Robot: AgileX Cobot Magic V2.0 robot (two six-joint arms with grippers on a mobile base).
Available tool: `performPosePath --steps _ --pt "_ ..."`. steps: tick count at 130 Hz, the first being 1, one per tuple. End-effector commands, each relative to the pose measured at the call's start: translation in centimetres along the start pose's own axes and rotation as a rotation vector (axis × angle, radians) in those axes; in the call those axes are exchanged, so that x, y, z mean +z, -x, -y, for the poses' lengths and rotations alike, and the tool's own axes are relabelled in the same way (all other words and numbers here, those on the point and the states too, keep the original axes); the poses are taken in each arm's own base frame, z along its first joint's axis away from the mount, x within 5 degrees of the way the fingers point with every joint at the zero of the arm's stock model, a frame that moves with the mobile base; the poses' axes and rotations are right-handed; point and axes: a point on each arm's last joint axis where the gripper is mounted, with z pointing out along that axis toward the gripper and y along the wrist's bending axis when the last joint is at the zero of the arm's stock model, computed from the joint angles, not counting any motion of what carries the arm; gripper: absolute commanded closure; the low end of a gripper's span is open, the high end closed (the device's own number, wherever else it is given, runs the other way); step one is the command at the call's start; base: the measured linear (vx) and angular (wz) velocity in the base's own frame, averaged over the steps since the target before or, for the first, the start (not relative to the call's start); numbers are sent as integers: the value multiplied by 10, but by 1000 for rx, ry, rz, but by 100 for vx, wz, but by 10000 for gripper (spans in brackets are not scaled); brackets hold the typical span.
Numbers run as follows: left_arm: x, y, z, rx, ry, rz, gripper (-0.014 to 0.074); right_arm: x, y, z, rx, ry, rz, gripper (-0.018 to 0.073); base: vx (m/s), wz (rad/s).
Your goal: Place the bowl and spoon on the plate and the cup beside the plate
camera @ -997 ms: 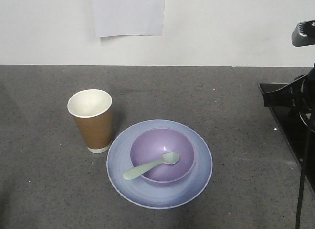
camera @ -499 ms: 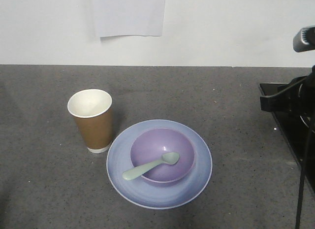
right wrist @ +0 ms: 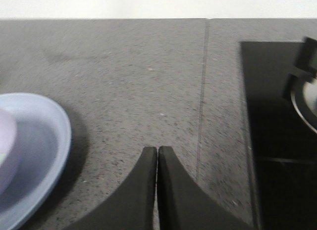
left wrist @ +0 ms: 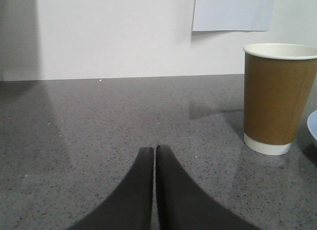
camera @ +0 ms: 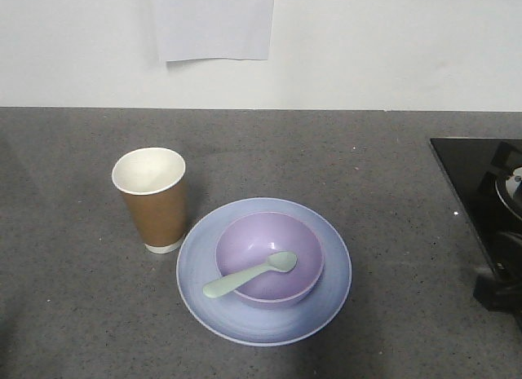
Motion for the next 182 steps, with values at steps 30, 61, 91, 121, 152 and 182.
performPosePath --steps 30,61,91,121,152,182 --pt "-1 3 1 -5 -14 72 604 -26 -46 10 -51 -24 217 564 0 0" --pt "-1 3 1 -5 -14 72 604 -37 -76 13 -55 -14 319 564 0 0" --pt "-1 3 1 -5 -14 72 604 -46 -86 18 -43 -78 416 564 0 0" --pt "-1 3 1 -5 -14 72 604 -49 -91 19 -70 -82 492 564 0 0" --pt "-1 3 1 -5 -14 71 604 -49 -91 19 -70 -82 492 564 0 0" --pt "-1 3 1 -5 -14 71 604 -49 -91 19 -70 -82 492 564 0 0"
